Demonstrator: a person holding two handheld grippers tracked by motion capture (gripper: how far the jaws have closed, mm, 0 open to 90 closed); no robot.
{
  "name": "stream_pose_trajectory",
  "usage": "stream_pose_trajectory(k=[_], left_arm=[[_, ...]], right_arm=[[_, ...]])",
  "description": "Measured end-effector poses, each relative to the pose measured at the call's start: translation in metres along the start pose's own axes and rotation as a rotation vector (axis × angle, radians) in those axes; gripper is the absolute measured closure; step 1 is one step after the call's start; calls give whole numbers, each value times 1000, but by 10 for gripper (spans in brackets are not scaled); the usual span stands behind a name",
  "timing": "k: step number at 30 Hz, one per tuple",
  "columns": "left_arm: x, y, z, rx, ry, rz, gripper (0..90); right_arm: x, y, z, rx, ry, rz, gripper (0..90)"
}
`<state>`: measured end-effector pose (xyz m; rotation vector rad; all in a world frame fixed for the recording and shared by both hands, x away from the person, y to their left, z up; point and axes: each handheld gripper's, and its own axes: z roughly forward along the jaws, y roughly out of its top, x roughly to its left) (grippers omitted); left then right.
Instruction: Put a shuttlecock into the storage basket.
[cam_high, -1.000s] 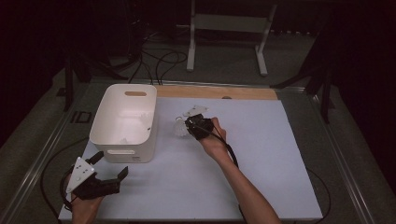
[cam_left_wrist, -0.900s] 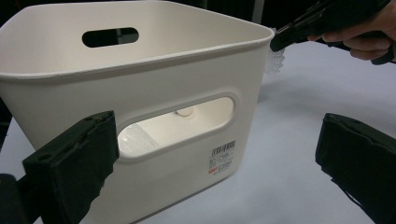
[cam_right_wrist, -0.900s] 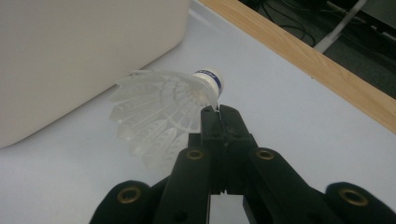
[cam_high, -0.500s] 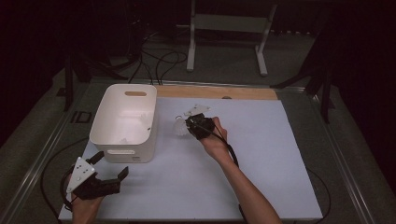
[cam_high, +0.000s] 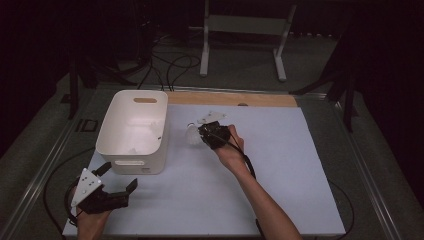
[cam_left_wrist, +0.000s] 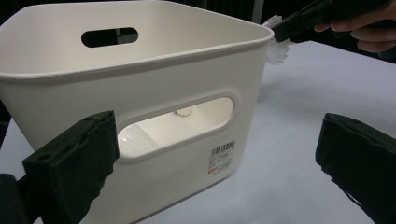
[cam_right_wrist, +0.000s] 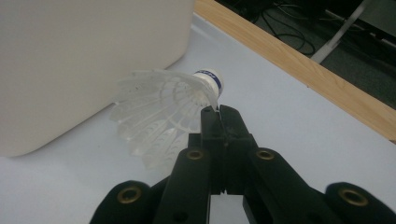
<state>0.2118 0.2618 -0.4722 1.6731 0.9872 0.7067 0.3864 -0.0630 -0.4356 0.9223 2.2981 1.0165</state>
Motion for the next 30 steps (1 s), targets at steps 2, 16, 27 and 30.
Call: stream_pose_trajectory(k=[2, 16, 27, 30], left_arm=[[0, 0, 0, 0, 1, 1, 0], [0, 0, 0, 1, 1, 0, 0], [1, 0, -1, 0, 2, 0, 0], [1, 0, -1, 1, 2, 0, 0]], right_arm=[[0, 0, -1, -3, -1, 0, 900], [2, 4, -7, -17, 2, -2, 900], [3, 9, -13, -34, 2, -11, 900], [3, 10, -15, -36, 3, -13, 900]])
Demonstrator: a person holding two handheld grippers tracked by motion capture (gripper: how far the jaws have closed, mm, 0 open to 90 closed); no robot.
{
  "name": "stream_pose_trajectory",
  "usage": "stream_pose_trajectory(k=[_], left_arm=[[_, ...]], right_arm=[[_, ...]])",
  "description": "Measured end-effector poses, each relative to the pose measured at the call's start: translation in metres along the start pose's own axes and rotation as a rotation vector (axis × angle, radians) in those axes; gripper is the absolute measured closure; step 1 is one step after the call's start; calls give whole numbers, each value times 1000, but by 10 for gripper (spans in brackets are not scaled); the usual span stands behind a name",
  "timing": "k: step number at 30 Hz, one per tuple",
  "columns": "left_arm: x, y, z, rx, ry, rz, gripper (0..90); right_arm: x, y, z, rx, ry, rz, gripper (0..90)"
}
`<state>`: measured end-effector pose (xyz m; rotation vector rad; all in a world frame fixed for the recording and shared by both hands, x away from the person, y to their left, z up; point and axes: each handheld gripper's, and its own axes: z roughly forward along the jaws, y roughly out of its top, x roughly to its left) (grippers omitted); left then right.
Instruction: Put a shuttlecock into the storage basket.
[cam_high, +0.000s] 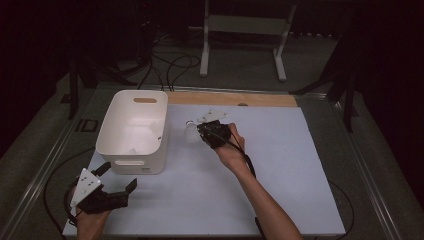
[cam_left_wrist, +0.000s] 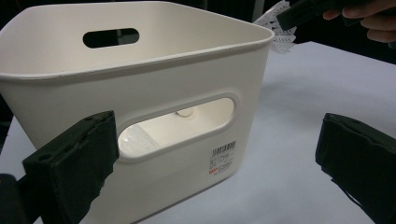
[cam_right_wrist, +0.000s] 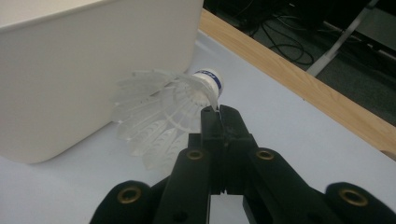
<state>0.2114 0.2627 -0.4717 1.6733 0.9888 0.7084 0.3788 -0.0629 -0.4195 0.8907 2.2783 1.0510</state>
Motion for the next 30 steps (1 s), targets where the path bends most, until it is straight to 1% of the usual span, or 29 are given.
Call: stream_pose_trajectory(k=[15, 30], left_arm=[[0, 0, 1, 0, -1, 0, 0], [-1, 0, 1, 3, -1, 1, 0]], right_arm=[[2, 4, -5, -14, 1, -5, 900], [-1, 7, -9, -27, -2, -6, 900]])
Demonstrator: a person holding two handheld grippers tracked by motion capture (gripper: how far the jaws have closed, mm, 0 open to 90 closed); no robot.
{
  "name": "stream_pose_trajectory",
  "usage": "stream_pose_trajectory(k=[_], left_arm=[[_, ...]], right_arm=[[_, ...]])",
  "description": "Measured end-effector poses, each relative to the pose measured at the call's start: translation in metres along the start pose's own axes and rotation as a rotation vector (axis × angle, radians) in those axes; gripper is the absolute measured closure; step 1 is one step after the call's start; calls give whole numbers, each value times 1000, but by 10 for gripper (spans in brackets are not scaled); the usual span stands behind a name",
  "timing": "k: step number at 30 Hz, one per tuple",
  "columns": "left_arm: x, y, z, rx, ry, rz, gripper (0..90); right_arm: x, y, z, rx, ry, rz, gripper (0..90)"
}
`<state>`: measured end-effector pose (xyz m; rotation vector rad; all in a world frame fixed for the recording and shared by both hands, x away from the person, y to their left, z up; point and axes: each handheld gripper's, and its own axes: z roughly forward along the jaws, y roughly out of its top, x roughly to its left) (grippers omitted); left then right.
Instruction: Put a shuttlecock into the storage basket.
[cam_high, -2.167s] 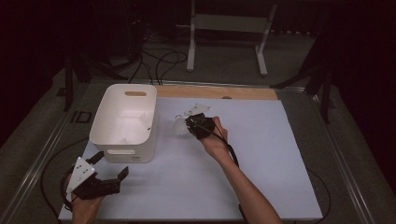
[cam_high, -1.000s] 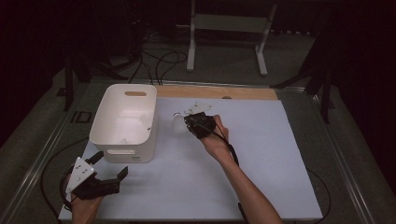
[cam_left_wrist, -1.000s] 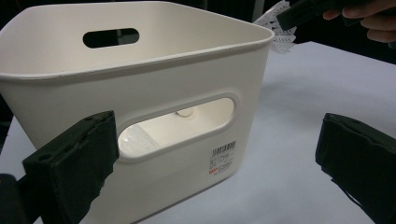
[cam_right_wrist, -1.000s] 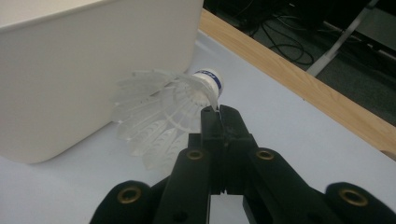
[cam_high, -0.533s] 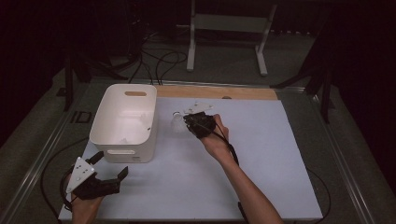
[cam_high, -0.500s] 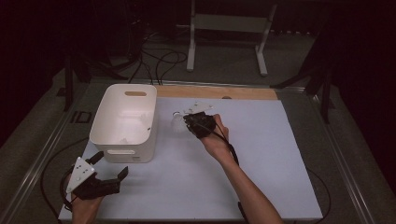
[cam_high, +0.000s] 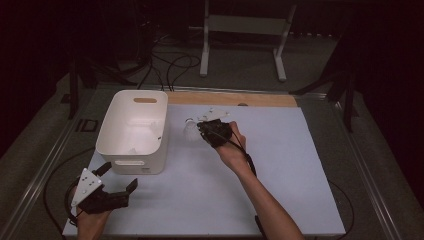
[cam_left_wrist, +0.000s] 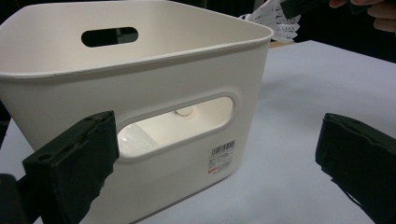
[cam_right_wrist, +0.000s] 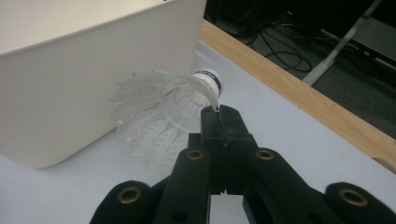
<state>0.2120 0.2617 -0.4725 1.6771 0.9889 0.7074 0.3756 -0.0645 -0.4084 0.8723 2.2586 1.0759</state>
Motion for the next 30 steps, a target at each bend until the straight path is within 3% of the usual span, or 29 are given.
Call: stream_pose_trajectory(k=[30], left_arm=[[1, 0, -1, -2, 5, -4, 0]], right_arm=[[1, 13, -7, -21, -1, 5, 900]])
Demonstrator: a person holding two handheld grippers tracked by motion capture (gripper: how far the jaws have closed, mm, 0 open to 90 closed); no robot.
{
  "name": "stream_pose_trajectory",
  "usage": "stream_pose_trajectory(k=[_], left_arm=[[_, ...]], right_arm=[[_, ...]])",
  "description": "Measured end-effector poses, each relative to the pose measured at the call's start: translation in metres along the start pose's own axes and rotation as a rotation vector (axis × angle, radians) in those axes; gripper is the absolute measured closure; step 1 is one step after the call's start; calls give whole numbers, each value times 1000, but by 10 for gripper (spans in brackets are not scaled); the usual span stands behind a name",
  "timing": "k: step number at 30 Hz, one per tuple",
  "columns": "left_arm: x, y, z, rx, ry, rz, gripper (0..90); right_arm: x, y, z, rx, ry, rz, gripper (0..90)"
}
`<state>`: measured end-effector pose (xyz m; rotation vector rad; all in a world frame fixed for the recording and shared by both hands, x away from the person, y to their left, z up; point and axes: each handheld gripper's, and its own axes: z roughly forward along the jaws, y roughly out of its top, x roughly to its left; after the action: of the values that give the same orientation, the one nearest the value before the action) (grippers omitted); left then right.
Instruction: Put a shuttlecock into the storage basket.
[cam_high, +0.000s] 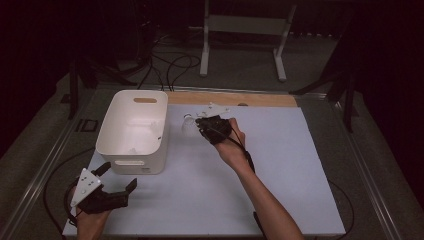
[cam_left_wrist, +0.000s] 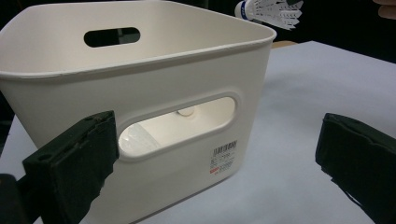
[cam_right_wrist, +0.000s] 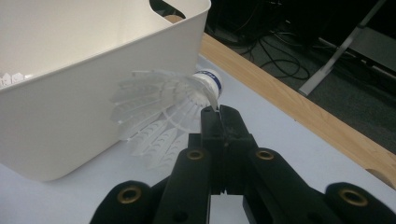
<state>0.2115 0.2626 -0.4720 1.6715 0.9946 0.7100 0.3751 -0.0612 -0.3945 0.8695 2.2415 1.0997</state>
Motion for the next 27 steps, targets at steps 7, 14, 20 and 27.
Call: stream_pose_trajectory(k=[7, 14, 20, 27], left_arm=[[0, 0, 0, 1, 0, 0, 0], [0, 0, 0, 0, -2, 0, 0], [0, 0, 0, 1, -2, 0, 0], [0, 0, 0, -2, -3, 0, 0]], right_arm=[[1, 2, -1, -3, -3, 6, 900], [1, 5, -2, -5, 0, -9, 900], [3, 8, -2, -14, 5, -10, 900], [3, 11, -3, -15, 4, -14, 900]])
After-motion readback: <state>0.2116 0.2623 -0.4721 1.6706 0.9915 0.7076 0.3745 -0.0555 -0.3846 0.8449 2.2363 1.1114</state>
